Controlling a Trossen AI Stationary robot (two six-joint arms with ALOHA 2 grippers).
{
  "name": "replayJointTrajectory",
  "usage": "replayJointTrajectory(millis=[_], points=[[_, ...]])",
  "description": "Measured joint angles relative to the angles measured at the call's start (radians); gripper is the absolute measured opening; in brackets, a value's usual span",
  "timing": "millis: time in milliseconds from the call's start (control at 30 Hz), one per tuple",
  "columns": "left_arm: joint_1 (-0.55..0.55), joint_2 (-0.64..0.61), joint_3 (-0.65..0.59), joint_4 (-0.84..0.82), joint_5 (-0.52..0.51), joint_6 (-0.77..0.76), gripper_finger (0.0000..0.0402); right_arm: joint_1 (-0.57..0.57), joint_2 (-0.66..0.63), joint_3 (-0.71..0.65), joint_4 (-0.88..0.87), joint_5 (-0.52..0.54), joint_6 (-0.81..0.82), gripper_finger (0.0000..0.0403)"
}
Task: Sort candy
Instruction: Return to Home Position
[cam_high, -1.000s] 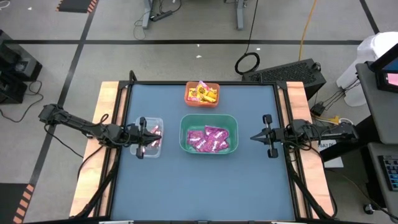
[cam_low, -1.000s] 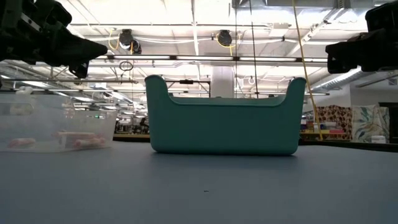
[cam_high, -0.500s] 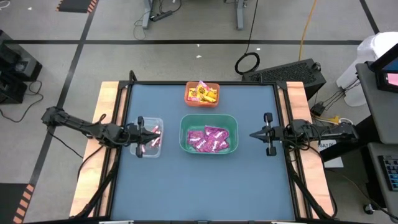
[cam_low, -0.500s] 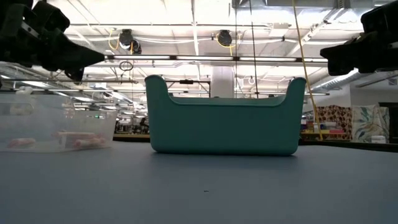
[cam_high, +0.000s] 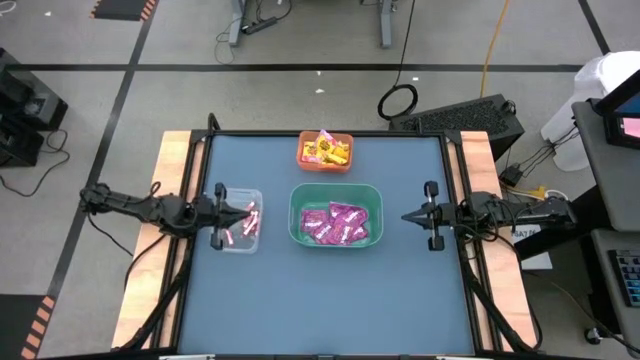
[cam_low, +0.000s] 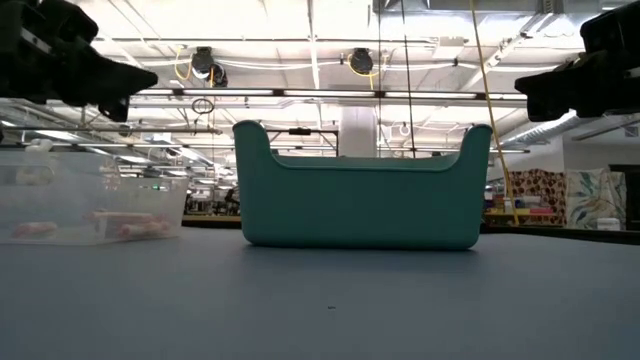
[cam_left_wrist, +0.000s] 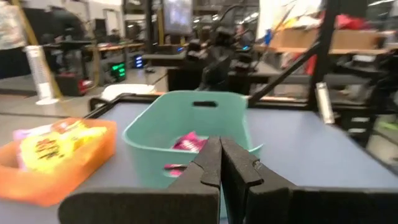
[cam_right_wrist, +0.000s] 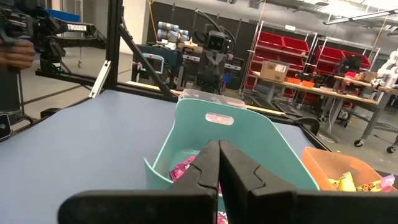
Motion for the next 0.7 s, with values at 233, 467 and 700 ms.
replayJointTrajectory(millis=[233,467,700], points=[[0.005,-0.029,0.0,-0.009,0.057,-0.009,0.0,0.0,0.0,0.0,0.0,0.0,0.0,0.0],[0.006,-0.044,0.0,-0.012,0.059,0.017,0.0,0.0,0.0,0.0,0.0,0.001,0.0,0.0],[0.017,-0.044,0.0,-0.016,0.082,0.018,0.0,0.0,0.0,0.0,0.0,0.001,0.0,0.0]])
